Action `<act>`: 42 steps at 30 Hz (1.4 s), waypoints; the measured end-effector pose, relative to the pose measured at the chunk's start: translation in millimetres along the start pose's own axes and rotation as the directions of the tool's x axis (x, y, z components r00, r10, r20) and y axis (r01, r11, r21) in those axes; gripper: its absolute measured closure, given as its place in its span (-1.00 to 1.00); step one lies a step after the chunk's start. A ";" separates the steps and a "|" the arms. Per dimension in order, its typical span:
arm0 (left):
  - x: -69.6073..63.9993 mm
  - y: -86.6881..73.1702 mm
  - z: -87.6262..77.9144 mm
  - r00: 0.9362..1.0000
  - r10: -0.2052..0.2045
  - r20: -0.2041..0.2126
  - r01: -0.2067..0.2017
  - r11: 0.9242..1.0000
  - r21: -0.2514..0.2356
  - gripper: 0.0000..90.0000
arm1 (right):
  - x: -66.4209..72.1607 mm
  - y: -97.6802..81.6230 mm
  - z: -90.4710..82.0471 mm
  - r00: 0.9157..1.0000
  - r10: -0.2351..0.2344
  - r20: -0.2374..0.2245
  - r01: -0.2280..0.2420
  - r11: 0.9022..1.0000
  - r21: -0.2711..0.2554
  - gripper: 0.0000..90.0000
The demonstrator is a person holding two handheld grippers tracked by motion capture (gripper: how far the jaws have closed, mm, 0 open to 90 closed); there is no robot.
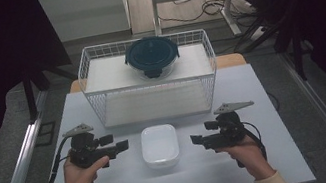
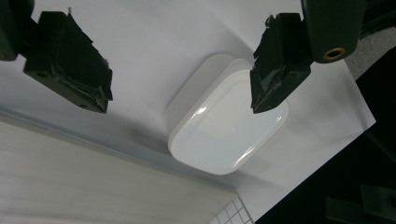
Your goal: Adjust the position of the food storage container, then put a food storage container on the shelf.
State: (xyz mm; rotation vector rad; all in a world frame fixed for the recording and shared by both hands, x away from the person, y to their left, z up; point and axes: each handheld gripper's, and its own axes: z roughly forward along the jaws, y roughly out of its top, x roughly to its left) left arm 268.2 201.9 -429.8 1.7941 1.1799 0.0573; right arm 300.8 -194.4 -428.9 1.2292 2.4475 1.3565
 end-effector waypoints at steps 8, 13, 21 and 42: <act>0.1 -0.3 4.1 1.000 -0.008 -0.001 0.008 1.000 0.010 -0.48 | -4.6 -3.1 -3.6 1.000 0.010 0.005 -0.010 1.000 -0.005 -0.53; -0.7 -2.8 5.6 1.000 0.004 -0.001 -0.004 1.000 0.014 -0.48 | -3.8 -3.2 -0.7 1.000 0.010 0.004 -0.010 1.000 -0.007 -0.53; 8.8 -8.0 12.1 0.999 -0.026 0.027 0.026 1.000 0.016 -0.44 | -0.2 0.9 16.0 1.000 0.019 -0.020 -0.019 1.000 0.000 -0.54; 22.9 -8.4 51.2 0.982 -0.151 0.117 0.142 0.986 0.081 -0.34 | 7.6 15.2 60.7 0.993 0.103 -0.050 -0.101 0.994 0.040 -0.29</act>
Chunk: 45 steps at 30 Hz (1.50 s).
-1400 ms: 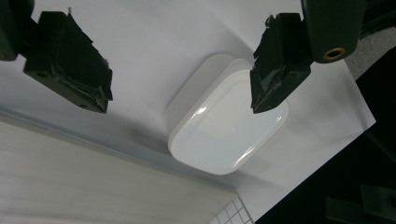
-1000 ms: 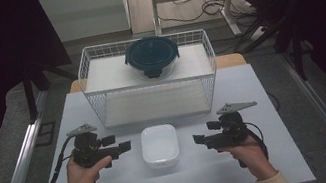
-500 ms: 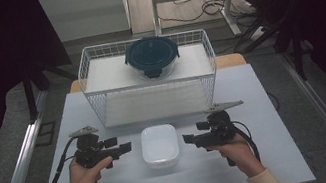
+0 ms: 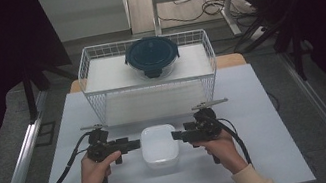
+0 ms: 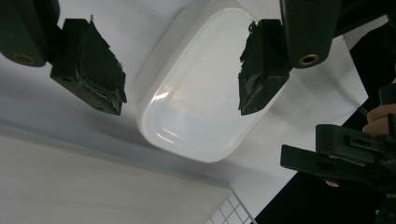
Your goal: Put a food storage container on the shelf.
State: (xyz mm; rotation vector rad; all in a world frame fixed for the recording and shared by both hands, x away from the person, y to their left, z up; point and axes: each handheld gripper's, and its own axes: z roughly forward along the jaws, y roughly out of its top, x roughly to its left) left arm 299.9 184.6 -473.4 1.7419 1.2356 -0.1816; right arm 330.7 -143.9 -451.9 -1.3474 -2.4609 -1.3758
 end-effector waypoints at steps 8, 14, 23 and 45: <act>6.9 -0.4 14.0 0.997 -0.054 0.046 0.053 0.998 0.021 -0.32 | -2.4 -6.7 6.7 1.000 -0.001 -0.003 0.001 1.000 0.030 -0.25; 14.9 -2.8 26.9 0.992 -0.105 0.070 0.101 0.994 0.049 -0.31 | -7.4 -9.6 16.2 1.000 0.022 -0.005 -0.022 0.999 0.046 -0.21; 27.1 -6.2 30.8 0.981 -0.161 0.113 0.155 0.986 0.055 -0.21 | -13.1 -11.7 27.2 0.998 0.062 -0.029 -0.060 0.996 0.069 -0.11; 34.2 -13.8 36.4 0.965 -0.212 0.156 0.203 0.977 0.071 0.50 | -25.0 -19.9 32.5 0.960 0.263 -0.097 -0.256 0.964 0.076 0.45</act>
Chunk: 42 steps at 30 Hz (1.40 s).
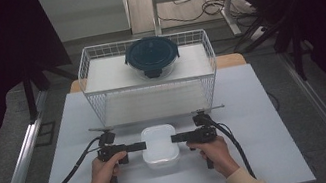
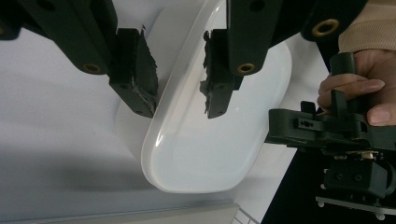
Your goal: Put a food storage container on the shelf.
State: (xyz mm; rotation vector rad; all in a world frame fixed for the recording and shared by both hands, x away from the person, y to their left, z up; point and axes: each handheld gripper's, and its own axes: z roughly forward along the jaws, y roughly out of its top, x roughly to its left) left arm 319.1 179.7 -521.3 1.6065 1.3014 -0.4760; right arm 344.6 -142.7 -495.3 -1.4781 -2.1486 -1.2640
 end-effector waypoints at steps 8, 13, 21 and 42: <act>-9.2 -2.3 -7.5 1.000 0.025 -0.002 -0.025 0.999 -0.020 0.63 | 5.4 -1.4 -8.5 1.000 -0.009 -0.014 0.009 1.000 -0.001 0.58; -13.6 -3.0 -11.9 0.999 0.041 0.003 -0.041 0.999 -0.036 0.72 | 9.5 -1.9 -14.2 0.999 -0.029 -0.017 0.028 1.000 -0.014 0.66; -17.5 -3.9 -15.5 0.998 0.065 -0.007 -0.065 0.996 -0.053 0.76 | 15.3 -1.0 -20.7 0.998 -0.064 -0.021 0.063 0.997 -0.035 0.76; -50.0 -1.1 -40.2 0.985 0.172 0.007 -0.170 0.980 -0.107 0.76 | 44.8 4.7 -45.1 0.979 -0.201 -0.027 0.198 0.975 -0.106 0.76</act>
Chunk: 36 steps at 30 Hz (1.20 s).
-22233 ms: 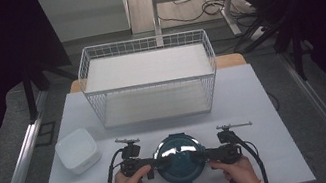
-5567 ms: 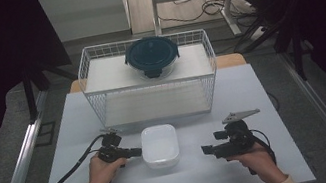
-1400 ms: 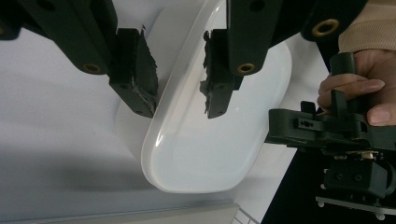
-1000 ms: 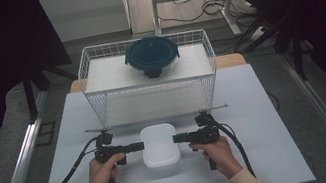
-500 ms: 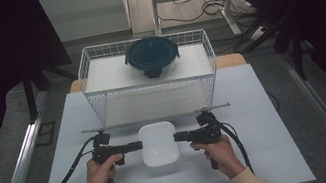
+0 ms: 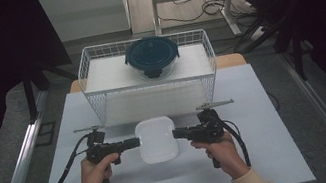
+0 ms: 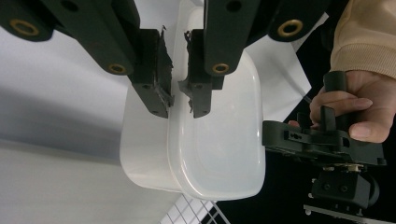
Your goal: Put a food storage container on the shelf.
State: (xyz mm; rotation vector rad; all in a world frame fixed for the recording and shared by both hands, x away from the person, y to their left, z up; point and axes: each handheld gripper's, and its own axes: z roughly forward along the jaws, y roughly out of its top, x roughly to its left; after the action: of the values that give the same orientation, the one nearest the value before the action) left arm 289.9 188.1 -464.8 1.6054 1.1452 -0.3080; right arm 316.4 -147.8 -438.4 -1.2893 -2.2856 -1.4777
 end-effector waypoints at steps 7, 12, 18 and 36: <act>-11.6 5.7 -6.2 0.999 0.034 0.003 -0.034 0.999 -0.023 0.76 | 9.7 7.9 -9.3 0.999 -0.044 0.001 0.044 0.999 -0.023 0.76; -24.2 15.6 -11.6 0.997 0.074 -0.004 -0.074 0.996 -0.043 0.76 | 16.1 17.2 -17.8 0.996 -0.084 -0.001 0.084 0.995 -0.048 0.76; -31.5 25.9 -17.4 0.995 0.095 0.009 -0.095 0.994 -0.061 0.76 | 24.3 30.4 -25.6 0.993 -0.114 0.006 0.114 0.992 -0.061 0.76; -71.3 73.1 -43.4 0.980 0.197 0.005 -0.196 0.975 -0.106 0.76 | 55.2 75.2 -54.1 0.982 -0.186 0.008 0.186 0.973 -0.135 0.76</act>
State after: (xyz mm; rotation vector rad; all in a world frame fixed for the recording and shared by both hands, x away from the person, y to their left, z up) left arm 297.0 192.8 -354.2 1.6051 0.9656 -0.1282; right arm 317.9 -147.0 -330.6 -1.1263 -2.3968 -1.7210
